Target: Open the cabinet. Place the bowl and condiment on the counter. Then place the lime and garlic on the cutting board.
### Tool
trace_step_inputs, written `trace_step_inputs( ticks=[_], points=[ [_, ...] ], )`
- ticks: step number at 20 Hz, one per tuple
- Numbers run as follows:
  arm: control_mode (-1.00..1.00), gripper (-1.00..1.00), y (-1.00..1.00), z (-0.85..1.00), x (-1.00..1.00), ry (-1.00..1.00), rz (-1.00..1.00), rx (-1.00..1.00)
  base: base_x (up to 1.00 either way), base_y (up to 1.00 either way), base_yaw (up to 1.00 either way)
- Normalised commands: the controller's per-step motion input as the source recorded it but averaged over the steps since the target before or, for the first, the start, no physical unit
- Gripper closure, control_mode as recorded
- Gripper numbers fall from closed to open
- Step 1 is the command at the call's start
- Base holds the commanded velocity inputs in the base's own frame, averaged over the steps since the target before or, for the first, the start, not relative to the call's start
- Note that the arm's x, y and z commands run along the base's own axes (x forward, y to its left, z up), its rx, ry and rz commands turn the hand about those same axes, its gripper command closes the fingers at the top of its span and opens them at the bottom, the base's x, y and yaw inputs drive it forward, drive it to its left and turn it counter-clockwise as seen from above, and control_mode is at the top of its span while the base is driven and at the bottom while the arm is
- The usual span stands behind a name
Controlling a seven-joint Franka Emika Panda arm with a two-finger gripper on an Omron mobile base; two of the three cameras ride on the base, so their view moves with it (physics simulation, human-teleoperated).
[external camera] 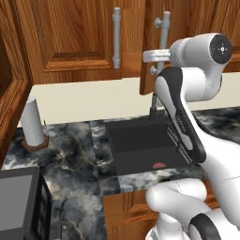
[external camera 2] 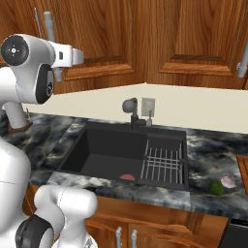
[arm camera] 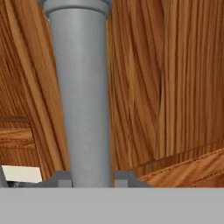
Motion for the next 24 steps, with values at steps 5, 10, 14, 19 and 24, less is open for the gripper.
trace_step_inputs(
  ticks=[5, 10, 14, 19, 24],
  points=[
    [-1.00, 1.00, -0.52, -0.12, -0.47, 0.00, 0.02, 0.00, 0.00, 0.00, 0.00],
    [-1.00, 1.00, -0.47, -0.03, -0.35, 0.00, 0.00, 0.03, 0.00, 0.00, 0.00],
    [-1.00, 1.00, -0.46, 0.00, -0.24, 0.00, 0.00, 0.03, 0.00, 0.00, 0.00],
    [-1.00, -1.00, -0.12, 0.00, -0.01, 0.00, 0.02, 0.03, 0.00, 0.00, 0.00],
    [-1.00, -1.00, -0.22, 0.00, -0.08, 0.00, 0.04, 0.03, 0.00, 0.00, 0.00]
  ],
)
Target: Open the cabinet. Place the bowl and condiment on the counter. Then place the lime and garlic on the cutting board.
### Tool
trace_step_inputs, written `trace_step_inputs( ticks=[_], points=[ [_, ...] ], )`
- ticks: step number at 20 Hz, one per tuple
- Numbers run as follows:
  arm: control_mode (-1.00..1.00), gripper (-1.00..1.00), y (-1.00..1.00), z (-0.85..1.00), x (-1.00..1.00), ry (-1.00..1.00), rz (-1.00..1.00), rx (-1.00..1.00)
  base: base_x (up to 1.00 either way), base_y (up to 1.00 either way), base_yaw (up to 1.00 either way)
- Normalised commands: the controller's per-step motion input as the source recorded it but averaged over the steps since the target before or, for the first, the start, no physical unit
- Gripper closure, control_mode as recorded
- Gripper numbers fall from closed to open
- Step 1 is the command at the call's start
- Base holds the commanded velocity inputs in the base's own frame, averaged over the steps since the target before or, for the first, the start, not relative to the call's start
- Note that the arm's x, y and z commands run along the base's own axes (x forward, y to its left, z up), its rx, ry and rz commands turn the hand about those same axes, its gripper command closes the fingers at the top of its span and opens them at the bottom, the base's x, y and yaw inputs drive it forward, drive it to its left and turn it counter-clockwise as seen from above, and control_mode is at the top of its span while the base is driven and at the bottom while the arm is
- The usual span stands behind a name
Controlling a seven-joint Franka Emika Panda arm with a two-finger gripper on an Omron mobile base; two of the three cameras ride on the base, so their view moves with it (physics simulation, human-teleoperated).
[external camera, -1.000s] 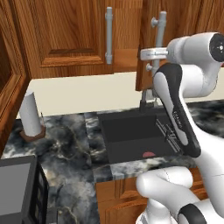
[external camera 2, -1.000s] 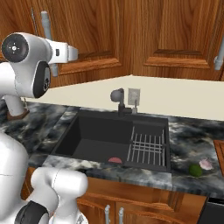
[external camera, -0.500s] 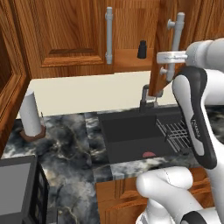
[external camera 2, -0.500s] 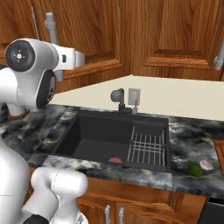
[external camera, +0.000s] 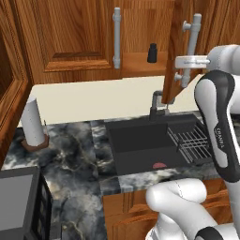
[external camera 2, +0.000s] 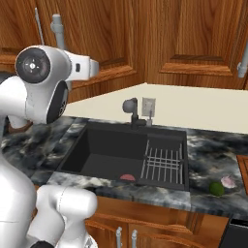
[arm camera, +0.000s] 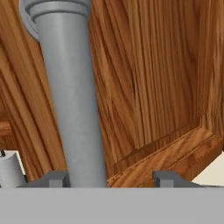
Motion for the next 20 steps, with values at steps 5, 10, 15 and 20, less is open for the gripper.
trace_step_inputs(
  ticks=[5, 10, 15, 20],
  points=[
    [-1.00, -1.00, -0.06, 0.06, -0.24, 0.00, 0.02, 0.00, 0.00, 0.00, 0.00],
    [-1.00, -1.00, 0.25, 0.21, -0.34, 0.01, 0.01, 0.00, 0.00, 0.00, 0.00],
    [-1.00, -1.00, 0.42, 0.15, -0.28, 0.00, 0.00, 0.00, 0.00, 0.00, 0.00],
    [-1.00, -1.00, 0.39, 0.01, -0.27, 0.00, 0.00, 0.00, 0.00, 0.00, 0.00]
  ],
)
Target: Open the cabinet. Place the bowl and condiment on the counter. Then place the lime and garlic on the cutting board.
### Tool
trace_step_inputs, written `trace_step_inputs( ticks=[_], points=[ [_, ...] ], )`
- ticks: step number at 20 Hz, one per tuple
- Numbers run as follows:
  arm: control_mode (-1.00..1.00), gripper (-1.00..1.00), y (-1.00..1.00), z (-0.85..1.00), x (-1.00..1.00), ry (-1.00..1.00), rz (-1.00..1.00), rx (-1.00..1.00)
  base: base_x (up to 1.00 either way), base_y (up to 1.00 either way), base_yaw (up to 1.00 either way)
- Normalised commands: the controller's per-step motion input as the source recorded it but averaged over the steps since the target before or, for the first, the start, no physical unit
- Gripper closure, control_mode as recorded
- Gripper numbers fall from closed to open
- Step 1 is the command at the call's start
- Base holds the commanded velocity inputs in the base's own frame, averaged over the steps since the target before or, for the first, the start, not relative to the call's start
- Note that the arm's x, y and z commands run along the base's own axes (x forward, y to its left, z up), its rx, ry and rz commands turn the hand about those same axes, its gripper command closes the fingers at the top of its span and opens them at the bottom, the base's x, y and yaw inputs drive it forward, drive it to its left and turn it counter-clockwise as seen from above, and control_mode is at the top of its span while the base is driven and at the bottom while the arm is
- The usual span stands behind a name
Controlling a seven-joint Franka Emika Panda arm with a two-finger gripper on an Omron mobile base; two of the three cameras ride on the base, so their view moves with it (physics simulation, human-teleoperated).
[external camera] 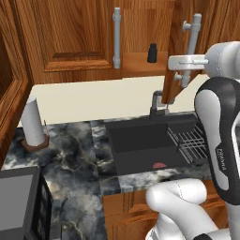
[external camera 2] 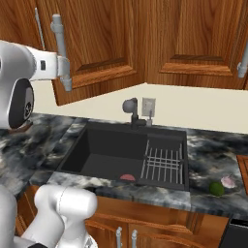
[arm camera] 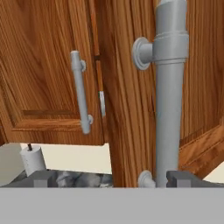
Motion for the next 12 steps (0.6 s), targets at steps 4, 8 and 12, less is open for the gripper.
trace_step_inputs(
  ticks=[4, 8, 12],
  points=[
    [-1.00, -1.00, 0.39, 0.00, -0.21, 0.00, 0.00, 0.00, 0.00, 0.00, 0.00],
    [-1.00, -1.00, 0.48, 0.00, -0.01, 0.01, 0.00, 0.00, 0.00, 0.00, 0.00],
    [-1.00, -1.00, 0.55, 0.00, 0.00, 0.01, -0.01, -0.01, 0.00, 0.00, 0.00]
  ],
)
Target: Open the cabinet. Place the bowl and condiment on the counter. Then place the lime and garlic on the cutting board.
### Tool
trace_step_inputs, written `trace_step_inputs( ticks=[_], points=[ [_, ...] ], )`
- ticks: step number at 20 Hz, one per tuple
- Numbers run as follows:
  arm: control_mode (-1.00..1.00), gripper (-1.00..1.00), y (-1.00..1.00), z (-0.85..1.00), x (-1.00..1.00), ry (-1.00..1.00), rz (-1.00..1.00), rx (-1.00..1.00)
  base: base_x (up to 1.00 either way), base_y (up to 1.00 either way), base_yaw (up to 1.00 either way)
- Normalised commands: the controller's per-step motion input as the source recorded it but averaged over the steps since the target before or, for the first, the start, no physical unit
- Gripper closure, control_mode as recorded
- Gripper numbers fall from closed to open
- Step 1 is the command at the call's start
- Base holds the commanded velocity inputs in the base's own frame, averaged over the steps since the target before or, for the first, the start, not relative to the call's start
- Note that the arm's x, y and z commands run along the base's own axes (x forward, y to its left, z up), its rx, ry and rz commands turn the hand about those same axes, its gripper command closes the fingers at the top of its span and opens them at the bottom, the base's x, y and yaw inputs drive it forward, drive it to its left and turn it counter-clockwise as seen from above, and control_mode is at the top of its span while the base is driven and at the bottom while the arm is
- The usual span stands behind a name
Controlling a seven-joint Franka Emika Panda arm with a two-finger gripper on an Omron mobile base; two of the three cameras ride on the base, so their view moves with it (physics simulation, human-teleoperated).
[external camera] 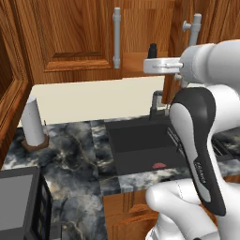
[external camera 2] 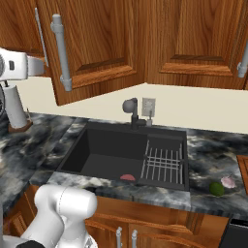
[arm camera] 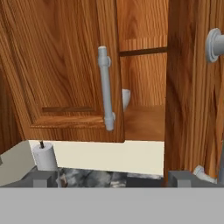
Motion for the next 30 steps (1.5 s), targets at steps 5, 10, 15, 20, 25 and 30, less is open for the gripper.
trace_step_inputs(
  ticks=[5, 10, 15, 20, 25, 30],
  points=[
    [-1.00, -1.00, 0.51, -0.04, 0.00, 0.00, 0.00, -0.04, 0.00, 0.00, 0.00],
    [-1.00, -1.00, 0.17, -0.12, 0.05, 0.00, -0.01, -0.02, 0.00, 0.00, 0.00],
    [-1.00, -1.00, 0.07, -0.21, 0.29, 0.00, 0.00, 0.00, 0.00, 0.00, 0.00],
    [-1.00, -1.00, 0.25, -0.23, 0.36, 0.00, -0.01, 0.00, 0.00, 0.00, 0.00],
    [-1.00, -1.00, 0.33, -0.17, 0.34, 0.00, -0.07, -0.01, 0.00, 0.00, 0.00],
    [-1.00, -1.00, 0.10, -0.19, 0.36, 0.00, -0.14, -0.04, 0.00, 0.00, 0.00]
  ],
)
